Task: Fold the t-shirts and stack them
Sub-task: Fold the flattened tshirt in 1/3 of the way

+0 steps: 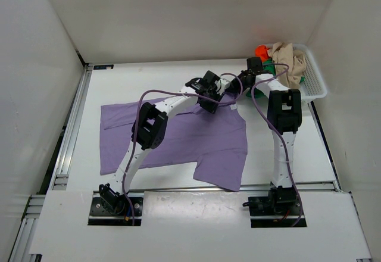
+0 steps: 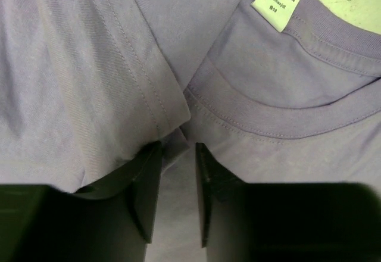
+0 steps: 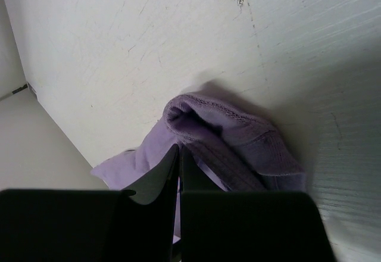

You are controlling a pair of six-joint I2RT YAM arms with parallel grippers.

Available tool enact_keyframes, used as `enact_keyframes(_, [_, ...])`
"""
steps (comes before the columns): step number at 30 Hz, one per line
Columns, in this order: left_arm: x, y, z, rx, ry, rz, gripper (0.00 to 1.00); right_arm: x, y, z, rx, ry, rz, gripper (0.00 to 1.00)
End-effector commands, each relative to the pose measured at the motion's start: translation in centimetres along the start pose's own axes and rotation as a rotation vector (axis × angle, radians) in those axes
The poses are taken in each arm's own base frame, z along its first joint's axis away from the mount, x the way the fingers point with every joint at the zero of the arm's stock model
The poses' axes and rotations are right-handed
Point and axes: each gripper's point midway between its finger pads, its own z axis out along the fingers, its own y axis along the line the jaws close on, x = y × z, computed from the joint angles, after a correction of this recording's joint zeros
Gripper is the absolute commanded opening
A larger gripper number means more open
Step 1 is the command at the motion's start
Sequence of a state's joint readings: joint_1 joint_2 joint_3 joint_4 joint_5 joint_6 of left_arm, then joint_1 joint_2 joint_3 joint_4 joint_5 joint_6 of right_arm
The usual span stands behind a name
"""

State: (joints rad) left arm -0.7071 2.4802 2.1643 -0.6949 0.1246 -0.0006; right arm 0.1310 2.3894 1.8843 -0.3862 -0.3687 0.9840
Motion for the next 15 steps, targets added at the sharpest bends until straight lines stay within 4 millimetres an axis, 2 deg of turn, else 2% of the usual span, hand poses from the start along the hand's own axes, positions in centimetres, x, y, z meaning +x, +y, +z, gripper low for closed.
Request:
enact_keyframes(1, [-2.2, -0.2, -1.1, 0.010, -0.061, 0.007, 0.37, -0.4, 0.4, -0.6, -0.010, -0.015, -0.021, 0.00])
enact_keyframes(2, [-1.8, 0.0, -0.5, 0.000, -0.049, 0.006, 0.29, -0.5, 0.8, -1.0, -0.017, -0.020, -0.025, 0.00])
enact_keyframes(3, [-2.3, 0.0, -0.8, 0.000, -0.062, 0.007, 0.25, -0.5, 0.8, -1.0, -0.017, -0.020, -0.025, 0.00])
enact_keyframes(4, [-2.3, 0.6, -0.8, -0.006, -0.063, -0.001, 0.23, -0.8, 0.2, -1.0, -0.010, -0.021, -0.014, 0.00])
enact_keyframes(6, [-2.3, 0.6, -0.8, -0.006, -0.063, -0.001, 0.15, -0.8, 0.2, -1.0, -0.010, -0.021, -0.014, 0.00])
enact_keyframes(8, [-2.3, 0.6, -0.8, -0.006, -0.063, -0.001, 0.10, -0.8, 0.2, -1.0, -0.010, -0.021, -0.014, 0.00])
enact_keyframes(13, [-3.0, 0.5, -1.6, -0.006, -0.082, 0.001, 0.10, -0.8, 0.2, -1.0, -0.010, -0.021, -0.023, 0.00])
enact_keyframes(14, [-2.6, 0.5, -1.4, -0.006, -0.071, 0.000, 0.10, -0.8, 0.2, -1.0, -0.010, -0.021, -0.023, 0.00])
enact_keyframes(15, [-3.1, 0.3, -2.1, 0.003, -0.085, 0.002, 0.10, -0.8, 0.7, -1.5, -0.019, -0.028, -0.028, 0.00])
